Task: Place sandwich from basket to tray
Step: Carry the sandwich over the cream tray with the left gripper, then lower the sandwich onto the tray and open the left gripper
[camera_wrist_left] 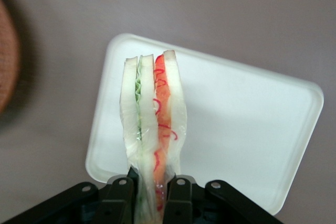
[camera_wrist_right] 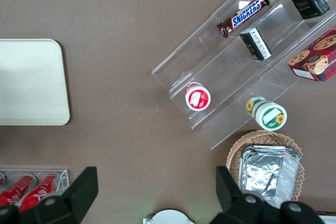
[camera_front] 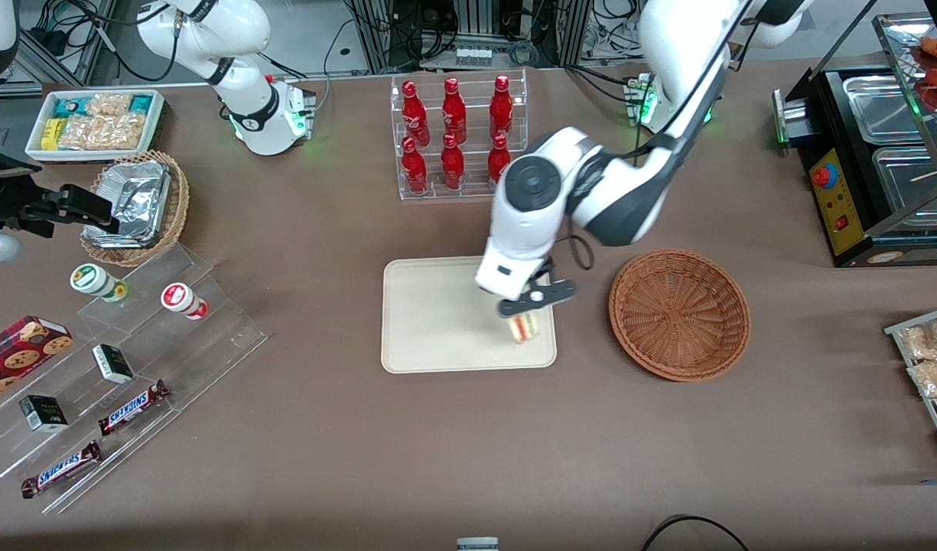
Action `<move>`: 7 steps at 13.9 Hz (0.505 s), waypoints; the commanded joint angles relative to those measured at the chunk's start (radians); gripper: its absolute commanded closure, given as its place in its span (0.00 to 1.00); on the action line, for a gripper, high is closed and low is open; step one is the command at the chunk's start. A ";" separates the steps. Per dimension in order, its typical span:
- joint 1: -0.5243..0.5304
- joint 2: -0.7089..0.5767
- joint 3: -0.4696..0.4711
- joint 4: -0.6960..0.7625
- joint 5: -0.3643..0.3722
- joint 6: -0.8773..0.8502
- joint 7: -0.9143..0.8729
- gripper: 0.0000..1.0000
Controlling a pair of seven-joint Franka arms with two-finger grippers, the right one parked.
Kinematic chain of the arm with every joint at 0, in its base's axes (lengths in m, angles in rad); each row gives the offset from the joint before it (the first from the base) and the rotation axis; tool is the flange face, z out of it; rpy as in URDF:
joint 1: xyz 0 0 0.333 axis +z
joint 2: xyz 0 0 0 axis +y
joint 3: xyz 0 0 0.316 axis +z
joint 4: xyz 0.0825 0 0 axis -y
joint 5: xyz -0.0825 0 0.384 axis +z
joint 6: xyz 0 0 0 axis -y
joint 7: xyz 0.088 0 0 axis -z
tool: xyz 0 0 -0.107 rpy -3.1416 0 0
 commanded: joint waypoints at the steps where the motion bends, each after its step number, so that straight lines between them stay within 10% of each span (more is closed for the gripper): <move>1: -0.061 0.070 0.002 0.054 0.015 0.045 0.089 1.00; 7: -0.121 0.179 0.005 0.055 0.096 0.140 0.133 1.00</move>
